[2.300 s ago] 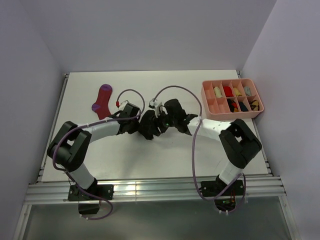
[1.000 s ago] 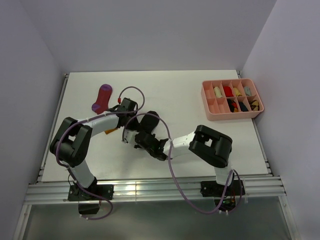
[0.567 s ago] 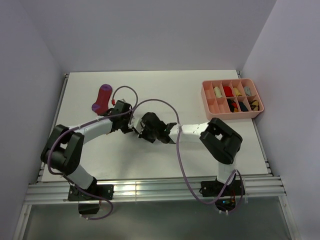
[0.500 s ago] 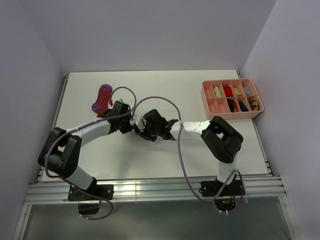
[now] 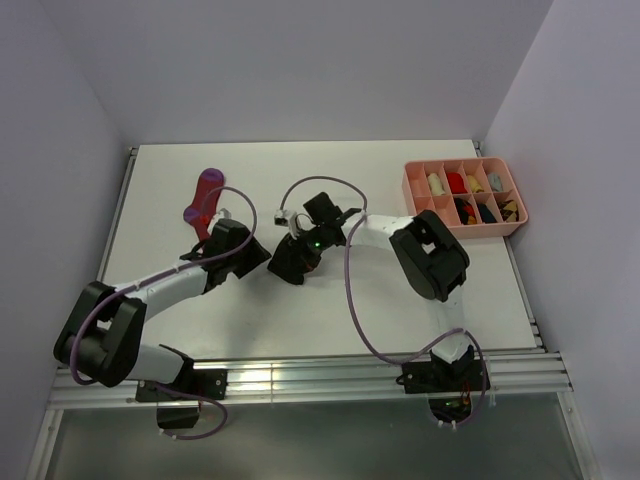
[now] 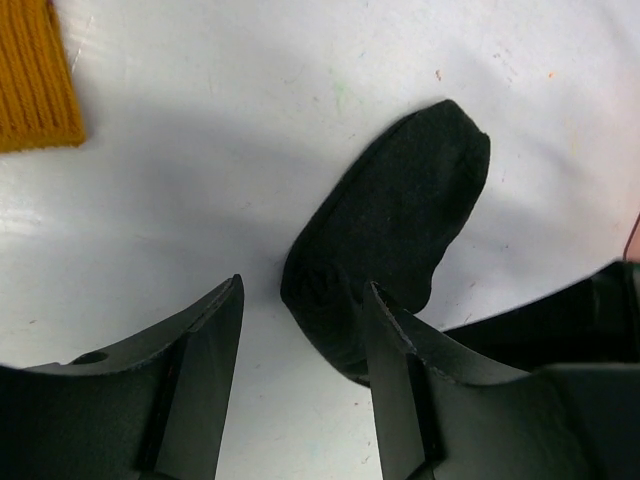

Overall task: Roll the socks
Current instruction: Roll the sock at the center of the board.

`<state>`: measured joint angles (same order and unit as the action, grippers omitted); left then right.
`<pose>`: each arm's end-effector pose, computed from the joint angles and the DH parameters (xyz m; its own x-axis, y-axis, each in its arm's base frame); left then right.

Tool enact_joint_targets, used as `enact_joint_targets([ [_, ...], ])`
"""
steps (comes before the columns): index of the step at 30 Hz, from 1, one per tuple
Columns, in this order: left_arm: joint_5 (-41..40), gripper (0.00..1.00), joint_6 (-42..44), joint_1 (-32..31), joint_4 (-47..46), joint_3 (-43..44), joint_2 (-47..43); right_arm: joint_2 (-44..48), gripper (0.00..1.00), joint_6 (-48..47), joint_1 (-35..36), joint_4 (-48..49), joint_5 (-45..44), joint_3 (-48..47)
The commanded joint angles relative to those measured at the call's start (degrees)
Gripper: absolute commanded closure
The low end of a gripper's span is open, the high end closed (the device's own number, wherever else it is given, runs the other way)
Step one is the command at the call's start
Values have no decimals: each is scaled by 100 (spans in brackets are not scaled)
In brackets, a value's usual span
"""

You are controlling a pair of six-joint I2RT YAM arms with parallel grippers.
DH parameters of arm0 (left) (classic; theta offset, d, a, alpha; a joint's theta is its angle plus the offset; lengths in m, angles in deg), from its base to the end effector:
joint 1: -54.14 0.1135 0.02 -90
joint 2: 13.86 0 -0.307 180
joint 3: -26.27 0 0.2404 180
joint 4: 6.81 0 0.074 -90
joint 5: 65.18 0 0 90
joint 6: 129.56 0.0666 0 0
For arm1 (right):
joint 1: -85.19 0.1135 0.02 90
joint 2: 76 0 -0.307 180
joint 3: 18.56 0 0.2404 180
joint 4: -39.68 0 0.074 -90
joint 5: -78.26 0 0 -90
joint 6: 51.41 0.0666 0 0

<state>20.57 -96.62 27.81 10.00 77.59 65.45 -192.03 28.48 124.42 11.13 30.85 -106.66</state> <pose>0.2486 -0.1175 0.2034 -0.6751 -0.5997 -0.4297 -0.3151 0.7610 -0.5671 0.3085 0.3101 0.1742 -0.5032 -0.5777 -0.6427 -0.8567 0.2362 0.4585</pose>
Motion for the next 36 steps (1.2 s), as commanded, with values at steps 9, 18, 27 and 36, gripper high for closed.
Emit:
enact_joint_targets([
  [9,267,44,-315,-162,-876,-171,278,-684,100,650,-441,-112,1208,-317],
  [18,276,46,-411,-294,-921,-171,550,-886,100,519,-556,-569,1208,-756],
  [27,12,44,-166,-268,-587,110,472,-737,100,18,-547,-1025,997,-923],
  [36,600,58,871,172,-664,1059,891,-790,100,-272,-512,-1307,839,-1116],
])
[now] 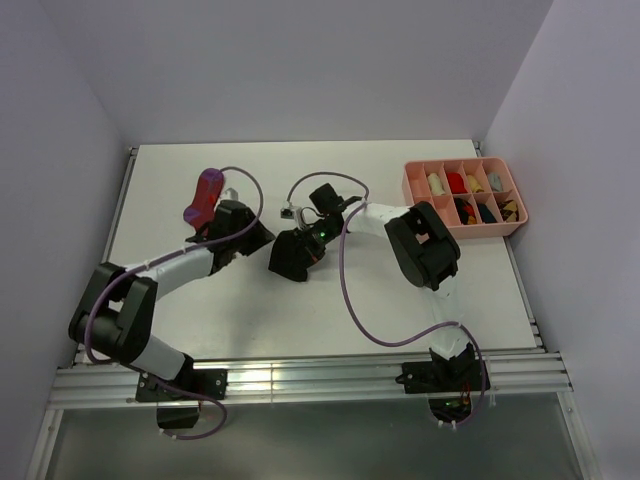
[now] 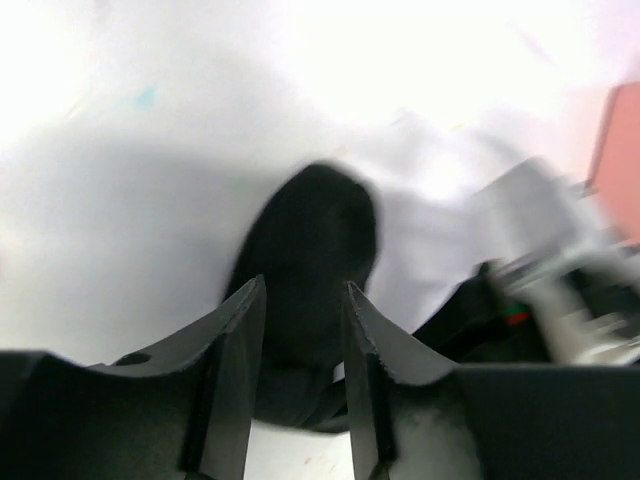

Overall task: Roll the socks
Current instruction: Roll the sock at the center of the board.

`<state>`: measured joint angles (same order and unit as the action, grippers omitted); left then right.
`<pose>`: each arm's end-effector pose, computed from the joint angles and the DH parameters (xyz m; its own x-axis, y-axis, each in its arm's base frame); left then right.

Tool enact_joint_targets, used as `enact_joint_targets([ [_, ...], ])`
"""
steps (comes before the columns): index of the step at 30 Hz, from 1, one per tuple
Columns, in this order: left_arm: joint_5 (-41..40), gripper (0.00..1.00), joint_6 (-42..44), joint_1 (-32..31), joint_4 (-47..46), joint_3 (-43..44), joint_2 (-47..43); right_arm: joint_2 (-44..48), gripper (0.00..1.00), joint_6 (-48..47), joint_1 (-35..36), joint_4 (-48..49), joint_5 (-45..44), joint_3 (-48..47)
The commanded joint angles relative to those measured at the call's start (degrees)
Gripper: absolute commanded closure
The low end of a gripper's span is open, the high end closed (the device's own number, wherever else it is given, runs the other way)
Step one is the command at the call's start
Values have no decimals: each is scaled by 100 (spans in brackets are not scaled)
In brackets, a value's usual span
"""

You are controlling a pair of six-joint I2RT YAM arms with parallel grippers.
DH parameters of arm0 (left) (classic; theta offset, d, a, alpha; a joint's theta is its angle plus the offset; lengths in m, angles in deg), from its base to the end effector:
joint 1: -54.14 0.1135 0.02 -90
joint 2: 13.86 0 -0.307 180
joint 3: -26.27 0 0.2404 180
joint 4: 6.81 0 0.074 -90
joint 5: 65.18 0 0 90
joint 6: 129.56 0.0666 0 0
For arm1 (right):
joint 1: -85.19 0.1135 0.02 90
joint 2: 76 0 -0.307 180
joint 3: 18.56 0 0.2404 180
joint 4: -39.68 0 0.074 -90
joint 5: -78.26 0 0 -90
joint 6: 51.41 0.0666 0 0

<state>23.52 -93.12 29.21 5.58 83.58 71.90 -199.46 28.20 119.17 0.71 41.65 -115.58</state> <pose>0.2863 -0.1314 0.2132 -0.6787 -0.5714 -0.4613 -0.2360 0.7645 -0.5998 0.3448 0.2969 0.1592 -0.6316 -0.5554 -0.5409 -0.7363 0.2111 0.6429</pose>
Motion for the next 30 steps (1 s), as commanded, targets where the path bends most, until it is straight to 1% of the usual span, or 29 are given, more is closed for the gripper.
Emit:
enact_joint_targets([
  [1,497,60,557,32,-285,531,370,-55,100,-253,21,-273,-250,-242],
  [2,560,64,583,32,-320,671,493,-55,100,-261,30,-291,-276,-269],
  [4,884,66,601,32,-496,786,880,-55,100,-323,39,-344,-267,-278],
  [8,1053,73,566,14,-690,979,1329,-47,100,-385,48,-414,-302,-330],
  [14,1026,74,575,-12,-760,1006,1690,-64,100,-455,56,-484,-223,-435],
  [18,992,77,575,-65,-822,971,1822,-143,100,-560,57,-738,-136,-629],
  [22,833,77,715,-284,-778,1006,1839,-231,100,-762,83,-1011,-48,-893],
  [30,886,77,707,-320,-857,927,1796,-459,100,-780,92,-1266,-91,-1183],
])
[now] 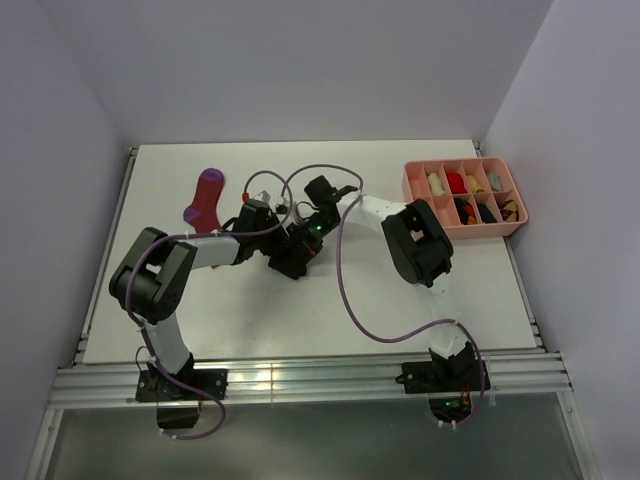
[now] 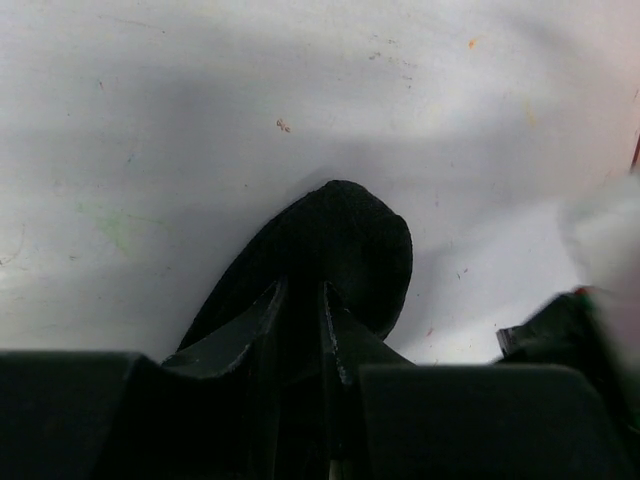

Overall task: Roll the socks
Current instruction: Roll the sock at the center of the board.

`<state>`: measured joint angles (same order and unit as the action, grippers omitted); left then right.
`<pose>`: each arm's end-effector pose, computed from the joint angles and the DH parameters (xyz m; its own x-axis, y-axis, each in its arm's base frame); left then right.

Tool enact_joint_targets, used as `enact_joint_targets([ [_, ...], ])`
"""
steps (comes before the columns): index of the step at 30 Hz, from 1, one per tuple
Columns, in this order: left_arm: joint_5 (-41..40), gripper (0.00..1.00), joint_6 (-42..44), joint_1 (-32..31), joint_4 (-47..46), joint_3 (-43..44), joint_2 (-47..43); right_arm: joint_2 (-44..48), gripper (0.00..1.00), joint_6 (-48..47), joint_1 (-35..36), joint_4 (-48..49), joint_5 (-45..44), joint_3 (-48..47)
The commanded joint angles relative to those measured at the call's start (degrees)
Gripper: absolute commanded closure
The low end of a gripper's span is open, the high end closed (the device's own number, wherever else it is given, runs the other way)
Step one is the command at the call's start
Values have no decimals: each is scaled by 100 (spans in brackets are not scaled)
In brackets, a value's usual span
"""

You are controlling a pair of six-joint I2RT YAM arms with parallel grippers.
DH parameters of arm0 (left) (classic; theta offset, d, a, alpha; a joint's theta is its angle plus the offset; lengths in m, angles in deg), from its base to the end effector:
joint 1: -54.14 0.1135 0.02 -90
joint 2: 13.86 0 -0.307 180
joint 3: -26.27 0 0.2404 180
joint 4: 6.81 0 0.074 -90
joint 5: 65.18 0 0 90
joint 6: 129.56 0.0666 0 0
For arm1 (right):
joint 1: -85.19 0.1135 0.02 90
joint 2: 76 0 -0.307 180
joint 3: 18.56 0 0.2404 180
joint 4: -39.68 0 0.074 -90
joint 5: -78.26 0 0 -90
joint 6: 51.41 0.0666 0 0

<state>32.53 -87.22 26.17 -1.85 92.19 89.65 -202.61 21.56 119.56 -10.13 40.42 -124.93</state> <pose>0.3361 -0.1886 0.1707 -0.8103 -0.3990 -0.4291 -0.0696 0.7927 -0.6056 0.3565 0.3075 0.1688 -0.5753 -0.6111 -0.5436 -0.7710 0.1833 0.6099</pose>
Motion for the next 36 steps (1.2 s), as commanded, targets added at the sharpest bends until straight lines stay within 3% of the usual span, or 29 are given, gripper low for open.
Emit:
enact_joint_targets([
  [1,-76,77,116,-16,-88,57,3,-241,100,-116,52,-209,48,-248],
  [16,-278,76,-296,-16,-395,-66,-6,-207,100,394,52,327,698,438],
  [25,-146,76,-384,-86,-562,-145,3,-540,100,640,43,547,690,289],
  [36,-401,59,-428,-86,-387,-180,-593,-830,100,1097,17,468,-12,166],
])
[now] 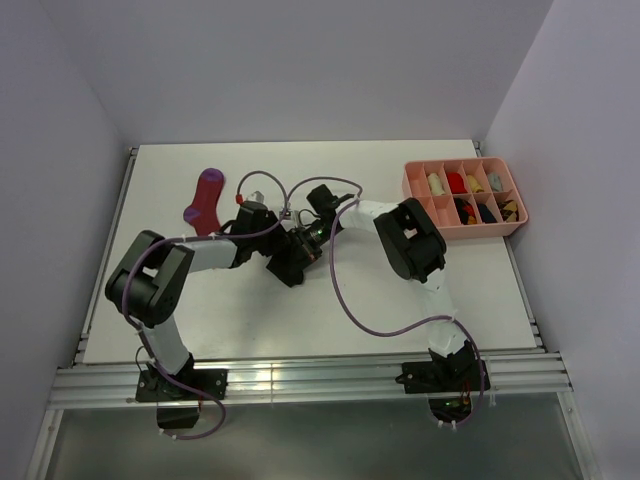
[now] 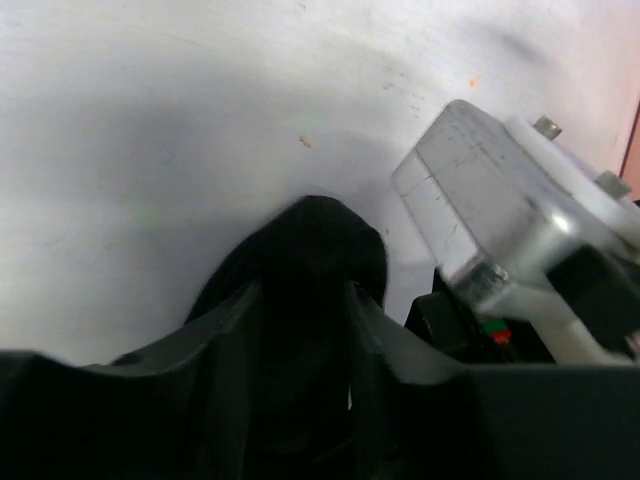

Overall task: Roll the socks
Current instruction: Roll the sock at the center of the board.

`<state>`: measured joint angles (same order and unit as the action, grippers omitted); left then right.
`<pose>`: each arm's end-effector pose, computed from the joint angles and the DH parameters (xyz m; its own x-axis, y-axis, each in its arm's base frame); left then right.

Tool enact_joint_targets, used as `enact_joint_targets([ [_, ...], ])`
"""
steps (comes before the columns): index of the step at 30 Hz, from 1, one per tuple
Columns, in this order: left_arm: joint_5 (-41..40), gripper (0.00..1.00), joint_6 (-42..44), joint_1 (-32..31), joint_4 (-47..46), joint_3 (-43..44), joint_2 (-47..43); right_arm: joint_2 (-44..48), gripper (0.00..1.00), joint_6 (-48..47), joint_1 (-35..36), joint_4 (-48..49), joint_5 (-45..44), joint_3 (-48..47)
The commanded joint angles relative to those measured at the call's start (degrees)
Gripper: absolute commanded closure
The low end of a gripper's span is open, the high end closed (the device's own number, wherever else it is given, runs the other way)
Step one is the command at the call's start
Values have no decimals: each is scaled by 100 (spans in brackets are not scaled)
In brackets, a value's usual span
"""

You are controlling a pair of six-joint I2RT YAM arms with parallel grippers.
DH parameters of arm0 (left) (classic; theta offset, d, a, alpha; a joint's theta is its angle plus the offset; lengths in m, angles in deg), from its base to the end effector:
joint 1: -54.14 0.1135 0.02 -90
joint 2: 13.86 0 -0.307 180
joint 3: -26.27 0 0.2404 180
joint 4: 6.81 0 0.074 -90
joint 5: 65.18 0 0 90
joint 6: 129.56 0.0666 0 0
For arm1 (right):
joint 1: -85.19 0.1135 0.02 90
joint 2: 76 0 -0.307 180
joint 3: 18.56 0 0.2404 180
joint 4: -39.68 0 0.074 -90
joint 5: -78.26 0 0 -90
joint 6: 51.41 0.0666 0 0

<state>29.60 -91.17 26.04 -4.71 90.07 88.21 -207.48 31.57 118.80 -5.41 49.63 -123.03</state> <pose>0.3325 -0.1838 0.1739 -0.7666 -0.4761 -0.4308 -0.1216 0.7665 -0.6307 0.3591 0.3089 0.1335 -0.7267 -0.5533 -0.4071 -0.5831 0.1835 0.7914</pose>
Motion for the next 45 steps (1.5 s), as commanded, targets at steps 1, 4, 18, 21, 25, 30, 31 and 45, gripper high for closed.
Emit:
enact_joint_targets([
  [1,-152,54,-59,-82,-56,66,-511,-343,100,105,94,-22,-1012,-25],
  [4,-372,46,-199,-82,84,41,-792,-308,100,140,85,5,-1065,-16],
  [18,-1629,41,-1797,-143,1781,-845,-2603,-62,100,140,120,-57,-1372,-42],
  [21,-1568,42,-2045,-222,1553,-1328,-2805,-44,100,166,146,-57,-1434,-77],
  [25,-1418,47,-2151,-310,1289,-1612,-2762,-62,100,202,190,-48,-1487,-139],
  [30,-1435,51,-2142,-433,823,-1709,-2578,-71,100,202,225,-83,-1540,-200],
  [31,-1436,53,-2151,-425,806,-1700,-2516,-71,100,202,225,-92,-1540,-200],
  [45,-1813,61,-2520,-433,1025,-1981,-2235,0,100,246,234,-4,-1592,-148],
])
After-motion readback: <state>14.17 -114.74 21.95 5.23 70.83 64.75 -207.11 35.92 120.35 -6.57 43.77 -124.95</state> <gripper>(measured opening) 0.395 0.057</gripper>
